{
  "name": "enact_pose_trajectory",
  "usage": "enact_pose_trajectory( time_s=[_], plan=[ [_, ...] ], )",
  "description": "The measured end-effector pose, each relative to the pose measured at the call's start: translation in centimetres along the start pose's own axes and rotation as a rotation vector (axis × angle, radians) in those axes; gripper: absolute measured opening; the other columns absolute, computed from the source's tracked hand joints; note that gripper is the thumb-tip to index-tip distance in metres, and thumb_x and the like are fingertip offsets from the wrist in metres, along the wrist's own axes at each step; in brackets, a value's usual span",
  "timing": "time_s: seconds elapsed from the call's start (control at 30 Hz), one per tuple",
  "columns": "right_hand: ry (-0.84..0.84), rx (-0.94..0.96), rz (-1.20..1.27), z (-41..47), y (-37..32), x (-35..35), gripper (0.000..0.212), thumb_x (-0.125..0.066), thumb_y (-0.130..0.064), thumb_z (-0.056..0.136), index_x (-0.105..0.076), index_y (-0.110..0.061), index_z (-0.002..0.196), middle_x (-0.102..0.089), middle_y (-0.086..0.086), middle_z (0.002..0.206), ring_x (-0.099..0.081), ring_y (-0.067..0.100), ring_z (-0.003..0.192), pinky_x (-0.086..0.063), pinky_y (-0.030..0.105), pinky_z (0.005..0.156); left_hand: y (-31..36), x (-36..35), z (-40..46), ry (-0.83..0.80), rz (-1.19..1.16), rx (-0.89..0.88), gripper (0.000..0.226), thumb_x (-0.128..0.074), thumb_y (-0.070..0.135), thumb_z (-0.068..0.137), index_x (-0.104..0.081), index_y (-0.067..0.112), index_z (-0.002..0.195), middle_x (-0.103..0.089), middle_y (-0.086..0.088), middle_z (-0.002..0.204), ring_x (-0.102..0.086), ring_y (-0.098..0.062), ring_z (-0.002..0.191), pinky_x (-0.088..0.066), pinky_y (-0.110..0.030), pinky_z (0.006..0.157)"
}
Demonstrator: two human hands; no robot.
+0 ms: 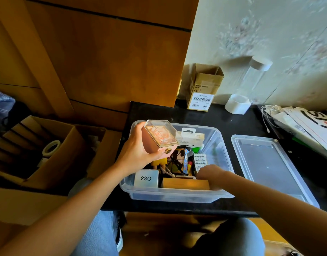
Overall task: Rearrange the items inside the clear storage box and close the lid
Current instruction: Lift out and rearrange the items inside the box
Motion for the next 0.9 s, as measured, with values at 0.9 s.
enact_pose_trajectory(
  time_s=[0.9],
  plan=[
    [0.134, -0.105, 0.137, 0.5, 2.0, 2.0, 0.028, -0.068, -0.024, 0.084, -0.063, -0.007, 0.106, -0.066, 0.007, 0.105, -0.061, 0.022, 0.102, -0.049, 0.034, 0.093, 1.1, 0.0, 1.2, 0.004, -0.303, 0.058, 0.091, -0.086, 0.030, 0.065, -0.031, 0.021, 0.137, -0.044, 0.012, 0.128, -0.047, 0.004, 0.117, -0.052, -0.011, 0.075]
  ],
)
Point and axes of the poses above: each hand's wrist, its own z-axis towards the middle knuckle, its own x-axis out of the back of the hand, y = z × x, the point moved 3 cm from there along z, towards the middle knuckle
